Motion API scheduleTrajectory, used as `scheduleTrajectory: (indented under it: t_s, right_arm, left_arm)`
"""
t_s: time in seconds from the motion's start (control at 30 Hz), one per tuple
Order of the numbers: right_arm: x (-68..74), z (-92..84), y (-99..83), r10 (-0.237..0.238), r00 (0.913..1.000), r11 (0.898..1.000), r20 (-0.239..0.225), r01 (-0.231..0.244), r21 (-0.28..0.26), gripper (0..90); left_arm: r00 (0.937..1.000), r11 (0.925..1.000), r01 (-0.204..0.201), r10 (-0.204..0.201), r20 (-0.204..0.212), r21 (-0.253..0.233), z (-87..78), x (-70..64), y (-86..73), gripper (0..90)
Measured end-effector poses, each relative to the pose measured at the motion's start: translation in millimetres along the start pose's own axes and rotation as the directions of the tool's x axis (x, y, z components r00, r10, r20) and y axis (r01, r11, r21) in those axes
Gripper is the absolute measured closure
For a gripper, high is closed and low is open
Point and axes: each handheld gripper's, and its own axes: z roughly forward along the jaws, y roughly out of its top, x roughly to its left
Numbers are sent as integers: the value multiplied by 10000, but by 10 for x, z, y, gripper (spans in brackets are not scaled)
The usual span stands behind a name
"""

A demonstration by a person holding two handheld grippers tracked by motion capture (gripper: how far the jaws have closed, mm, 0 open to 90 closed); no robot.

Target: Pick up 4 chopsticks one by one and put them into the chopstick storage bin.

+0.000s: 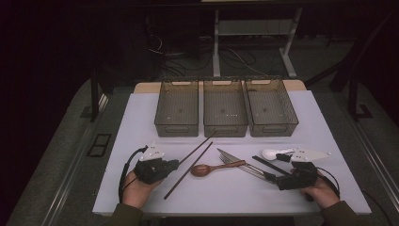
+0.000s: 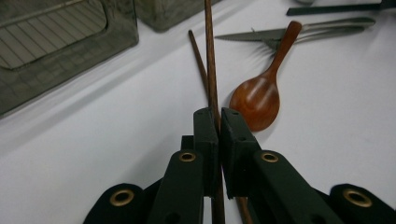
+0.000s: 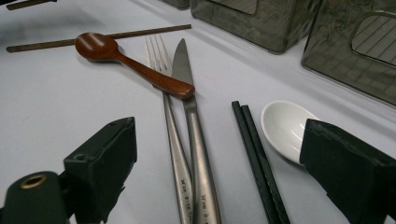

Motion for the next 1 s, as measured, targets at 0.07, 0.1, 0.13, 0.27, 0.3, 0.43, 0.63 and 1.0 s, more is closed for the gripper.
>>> scheduleTrajectory:
  t_s: [0.07, 0.1, 0.13, 0.27, 0.3, 0.43, 0.63, 1.0]
  right_arm:
    - [-3, -3, 1, 8, 10000, 10000, 4, -8, -7, 107]
    - [-4, -3, 1, 15, 10000, 10000, 11, -15, -7, 108]
    - [-4, -3, 2, 21, 10000, 10000, 13, -21, -8, 108]
    - [-3, -1, 2, 19, 10000, 10000, 9, -19, 8, 108]
    - [-3, -1, 1, 17, 10000, 10000, 8, -17, 1, 108]
    - [-3, -2, 2, 38, 10000, 10000, 19, -38, 14, 108]
    - [-2, 1, 3, 14, 10000, 10000, 14, -14, 45, 107]
    - [-7, -2, 4, -38, 10000, 10000, 20, 38, 35, 108]
  left_arm:
    - [10000, 9999, 18, -18, -24, -147, -3, 3, 20, 844]
    - [10000, 9997, 15, -15, -10, -224, -4, 8, 32, 845]
    - [10000, 9995, 47, -47, -26, -299, -4, 9, 45, 845]
    - [10000, 9985, 51, -50, 30, -551, -2, 23, 84, 845]
    - [10000, 9981, 70, -67, 50, -605, 0, 24, 92, 844]
    - [9999, 9964, 106, -103, 46, -840, 6, 30, 120, 845]
    - [9997, 9935, 215, -206, 92, -1117, 24, 58, 153, 844]
    - [9995, 9892, 303, -307, -4, -1436, 19, 125, 200, 845]
